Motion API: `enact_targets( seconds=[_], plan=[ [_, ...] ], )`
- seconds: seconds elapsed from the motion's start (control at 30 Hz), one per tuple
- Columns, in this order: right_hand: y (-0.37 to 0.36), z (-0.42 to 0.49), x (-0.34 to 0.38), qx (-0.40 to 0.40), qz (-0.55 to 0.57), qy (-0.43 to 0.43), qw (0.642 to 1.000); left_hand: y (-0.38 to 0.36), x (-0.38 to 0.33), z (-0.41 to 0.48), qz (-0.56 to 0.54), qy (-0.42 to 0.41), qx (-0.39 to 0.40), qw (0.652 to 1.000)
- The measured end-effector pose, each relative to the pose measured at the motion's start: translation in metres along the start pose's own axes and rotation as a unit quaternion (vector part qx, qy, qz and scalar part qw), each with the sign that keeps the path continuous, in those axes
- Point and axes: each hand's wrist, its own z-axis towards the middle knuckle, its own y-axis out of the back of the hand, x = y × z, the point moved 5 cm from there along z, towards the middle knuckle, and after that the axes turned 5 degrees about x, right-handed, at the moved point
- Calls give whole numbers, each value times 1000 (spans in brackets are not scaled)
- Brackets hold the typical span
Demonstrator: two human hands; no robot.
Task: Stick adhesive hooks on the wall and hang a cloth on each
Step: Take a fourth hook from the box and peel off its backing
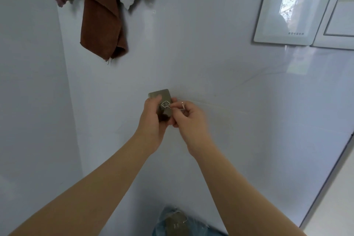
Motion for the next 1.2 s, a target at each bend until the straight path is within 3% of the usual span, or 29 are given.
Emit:
enact_targets(
  seconds=[0.37, 0.8, 1.0, 1.2],
  plan=[
    [-12, -2, -5, 35, -1, -32, 999, 1, 1, 3, -65, 85, -80, 991],
    [-13, -3, -1, 48, -103, 14, 993, -4, -13, 9, -166, 88, -70, 980],
    [-13, 0, 0, 42, -97, 30, 994, -4, -18, 12, -115, 51, -40, 991],
    [-3, 0, -6, 43, -8, -32, 999, 7, -29, 13, -8, -22, -50, 998]
  ],
)
